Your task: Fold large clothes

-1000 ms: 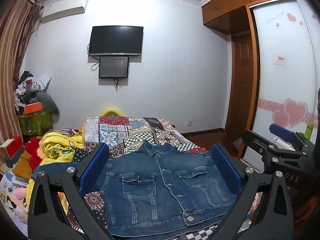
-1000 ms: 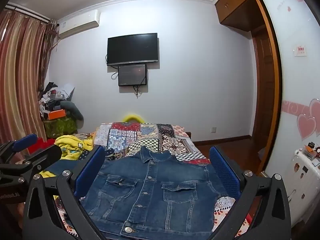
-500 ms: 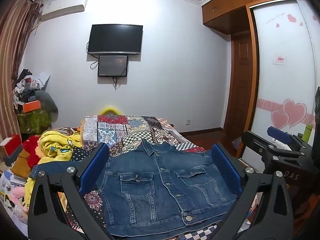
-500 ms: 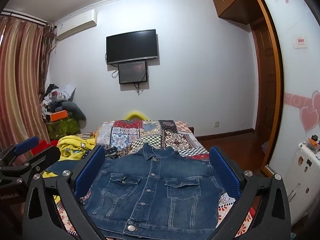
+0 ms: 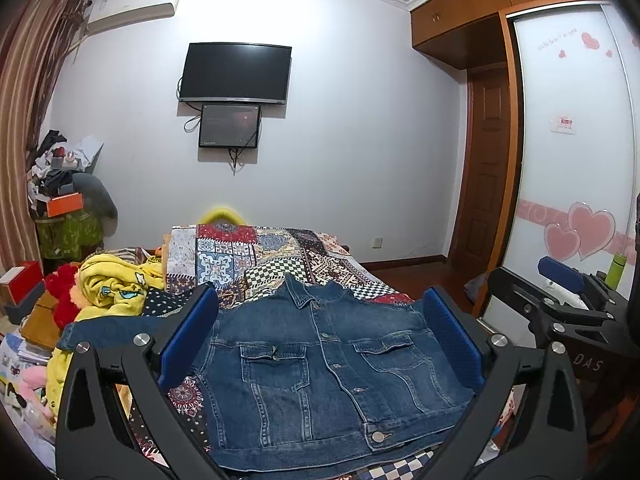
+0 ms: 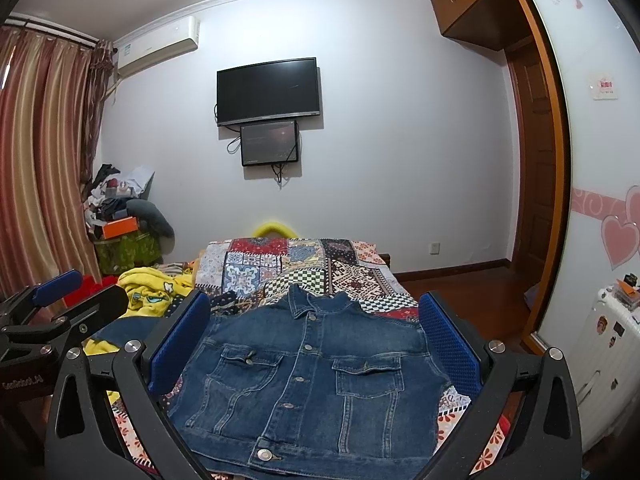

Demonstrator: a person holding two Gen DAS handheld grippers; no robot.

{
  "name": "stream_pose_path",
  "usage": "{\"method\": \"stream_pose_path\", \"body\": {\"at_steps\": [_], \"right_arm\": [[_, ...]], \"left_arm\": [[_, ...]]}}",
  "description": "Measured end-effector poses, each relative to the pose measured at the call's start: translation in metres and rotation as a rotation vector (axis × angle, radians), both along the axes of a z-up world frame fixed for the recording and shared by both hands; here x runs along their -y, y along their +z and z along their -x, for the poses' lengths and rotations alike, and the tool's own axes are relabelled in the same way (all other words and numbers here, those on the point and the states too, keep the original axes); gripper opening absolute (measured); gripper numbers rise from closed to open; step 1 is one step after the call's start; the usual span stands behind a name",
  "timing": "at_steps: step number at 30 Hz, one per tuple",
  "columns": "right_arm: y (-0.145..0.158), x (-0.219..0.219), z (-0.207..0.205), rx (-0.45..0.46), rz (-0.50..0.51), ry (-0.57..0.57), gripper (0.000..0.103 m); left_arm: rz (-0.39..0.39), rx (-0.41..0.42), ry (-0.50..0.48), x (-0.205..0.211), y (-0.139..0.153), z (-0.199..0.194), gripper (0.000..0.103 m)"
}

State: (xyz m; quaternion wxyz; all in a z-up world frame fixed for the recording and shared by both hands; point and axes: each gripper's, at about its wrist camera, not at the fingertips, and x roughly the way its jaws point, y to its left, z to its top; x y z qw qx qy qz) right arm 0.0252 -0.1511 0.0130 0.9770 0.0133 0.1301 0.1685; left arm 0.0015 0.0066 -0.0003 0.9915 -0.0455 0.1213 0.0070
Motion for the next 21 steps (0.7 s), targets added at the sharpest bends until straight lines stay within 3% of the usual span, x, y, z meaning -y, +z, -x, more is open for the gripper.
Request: {"method": "stream_pose_path", "body": {"at_steps": [21], "right_arm": [[0.0033,-0.0025,0.0010,0.004,0.001,0.002,0.103]], "left_arm": [[0.010,-0.009,0.000,0.0011,-0.0058,-0.0054,0.103]]}}
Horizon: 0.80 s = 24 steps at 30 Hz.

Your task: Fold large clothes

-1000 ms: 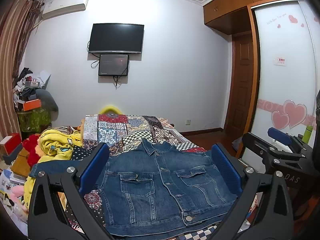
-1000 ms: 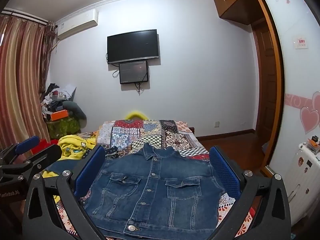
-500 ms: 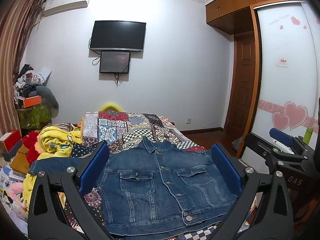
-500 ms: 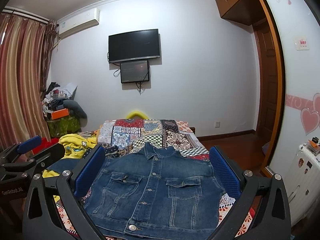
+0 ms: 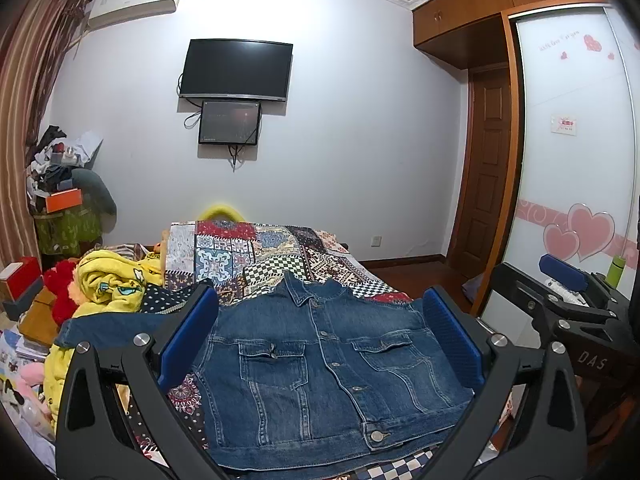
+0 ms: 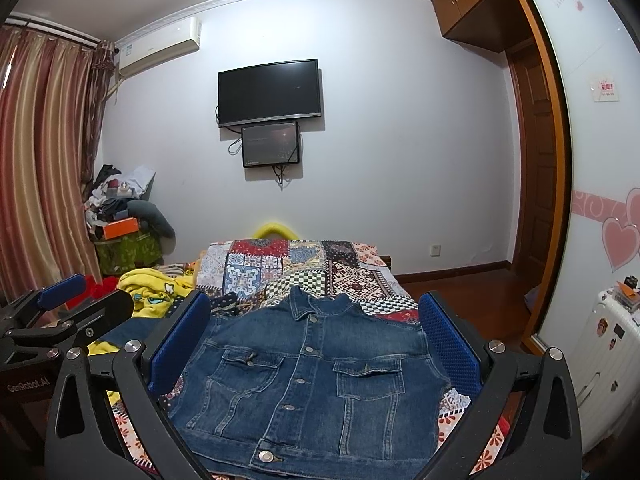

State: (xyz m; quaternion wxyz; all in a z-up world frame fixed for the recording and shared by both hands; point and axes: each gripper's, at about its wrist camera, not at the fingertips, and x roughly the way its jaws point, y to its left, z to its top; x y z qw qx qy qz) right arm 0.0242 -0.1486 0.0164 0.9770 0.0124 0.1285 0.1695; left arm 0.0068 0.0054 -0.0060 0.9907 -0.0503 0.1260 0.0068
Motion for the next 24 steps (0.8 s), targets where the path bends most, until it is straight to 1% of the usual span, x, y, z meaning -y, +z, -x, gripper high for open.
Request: {"method": "stream_pose_path", "body": {"at_steps": [24], "right_arm": [[-0.0021,-0.0011,-0.0026,-0.006,0.001,-0.004,0.103]], "left_arm": [[0.021,-0.007,0.006,-0.0070,-0.0016,-0.0032,0.103]]}}
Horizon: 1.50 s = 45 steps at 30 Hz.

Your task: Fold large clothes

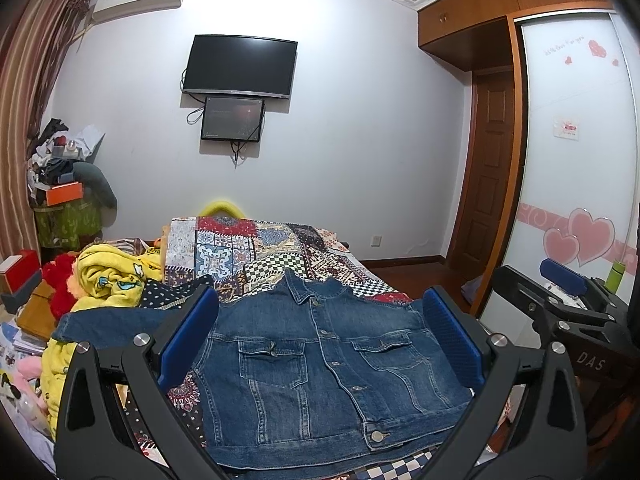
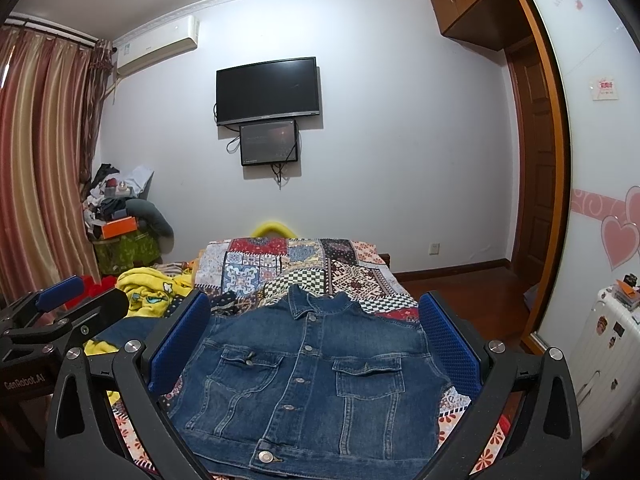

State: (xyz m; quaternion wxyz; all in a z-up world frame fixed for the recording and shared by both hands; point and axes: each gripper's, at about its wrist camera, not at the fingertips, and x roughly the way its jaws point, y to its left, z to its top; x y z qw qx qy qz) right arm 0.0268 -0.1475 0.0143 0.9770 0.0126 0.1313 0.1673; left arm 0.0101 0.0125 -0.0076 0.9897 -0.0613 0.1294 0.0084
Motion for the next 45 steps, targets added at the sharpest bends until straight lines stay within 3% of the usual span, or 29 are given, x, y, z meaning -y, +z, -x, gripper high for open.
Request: {"method": "stream_pose_path", "body": {"at_steps": [16,25,31,38,42,45], "right_arm": [[-0.008,-0.016,-0.027,-0.030,0.035,-0.015,0.103],[-0.020,-0.035,-0.085,-0.079,0.049,0.002,0.103],[-0.038,-0.049,-0.126,-0.102,0.044,0.091,0.103],[-0.086,-0.081,-0.177,-0.273,0.168,0.122,0.103],[-0.117,-0.095,-0.200,-0.380,0.286,0.134,0.103],[-0.139,-0.104,-0.211,-0.449,0.381,0.142,0.103]], "left_arm": [[0.013,-0.041,0.042,-0.035,-0.012,-0.029,0.103],[0.056,-0.107,0.168,-0.116,-0.034,-0.077,0.103],[0.077,-0.203,0.299,-0.196,-0.076,-0.111,0.103],[0.170,-0.391,0.361,-0.293,-0.150,-0.128,0.103],[0.350,-0.496,0.379,-0.347,-0.200,-0.124,0.103],[0.443,-0.544,0.394,-0.375,-0.231,-0.117,0.102]]}}
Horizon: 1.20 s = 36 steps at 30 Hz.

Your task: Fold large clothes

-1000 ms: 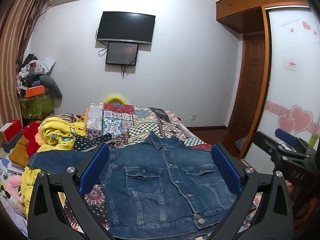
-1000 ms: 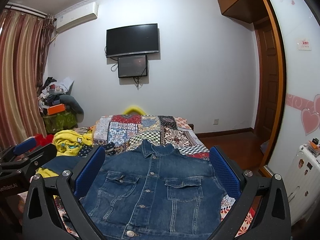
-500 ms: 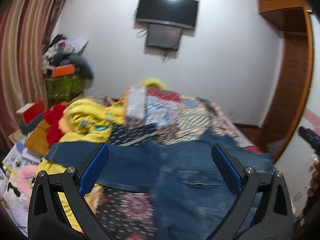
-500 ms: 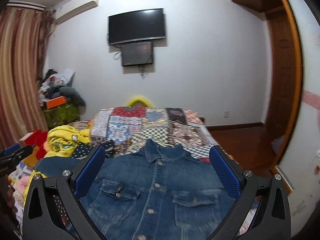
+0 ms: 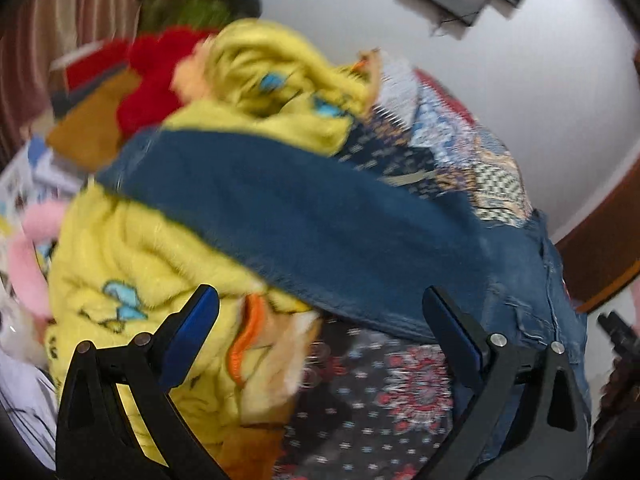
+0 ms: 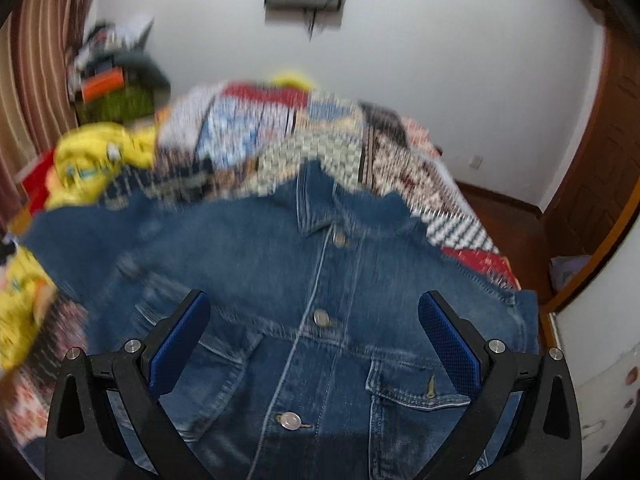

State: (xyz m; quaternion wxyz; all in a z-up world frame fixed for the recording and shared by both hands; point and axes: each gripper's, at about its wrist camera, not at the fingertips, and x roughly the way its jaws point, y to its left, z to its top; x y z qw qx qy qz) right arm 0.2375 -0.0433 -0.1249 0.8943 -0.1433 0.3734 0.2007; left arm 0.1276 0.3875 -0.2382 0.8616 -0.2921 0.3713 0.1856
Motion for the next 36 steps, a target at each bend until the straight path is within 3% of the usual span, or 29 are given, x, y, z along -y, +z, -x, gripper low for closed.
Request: {"method": "stream_pose_path", "body": {"at_steps": [4,9,17,19,21,22,25,26,31,36], "right_arm": [[-0.016,-0.007,-0.013,-0.055,0.064,0.032,0.103],[-0.019,-0.009,-0.018,-0.067,0.073,0.056,0.103],[-0.027,-0.010,-0.031,-0.119,0.054,0.044,0.101],[-0.026,-0.008,-0.032,-0.128,0.037,0.040,0.101],[-0.024,-0.006,-0.033,-0.129,0.024,0.030,0.101],[-0.024,-0.006,-0.033,-0.130,0.021,0.026,0.101],[-0.024,-0.004,-0.033,-0.151,0.005,0.016,0.101],[-0.024,-0.002,-0.032,-0.161,-0.002,0.017,0.101],[-0.018,0.010,-0.027,-0.170,-0.020,0.020,0.102],[-0.008,0.026,-0.024,-0.147,-0.018,-0.004,0.103]], "left_arm": [[0.084,-0.015,0.018,-0.027,-0.026,-0.002,0.090],[0.202,0.049,0.050,-0.059,-0.045,-0.009,0.076],[0.286,0.002,0.124,-0.091,-0.075,-0.031,0.073],[0.270,-0.013,0.122,-0.091,-0.076,-0.034,0.073],[0.233,-0.056,0.132,-0.090,-0.077,-0.041,0.058],[0.215,-0.082,0.131,-0.090,-0.077,-0.046,0.055],[0.126,-0.126,0.116,-0.084,-0.065,-0.055,0.029],[0.088,-0.137,0.108,-0.080,-0.057,-0.059,0.015],[-0.117,-0.142,0.081,-0.052,-0.001,-0.071,0.010],[-0.239,-0.013,0.007,-0.015,0.072,-0.082,0.008]]}}
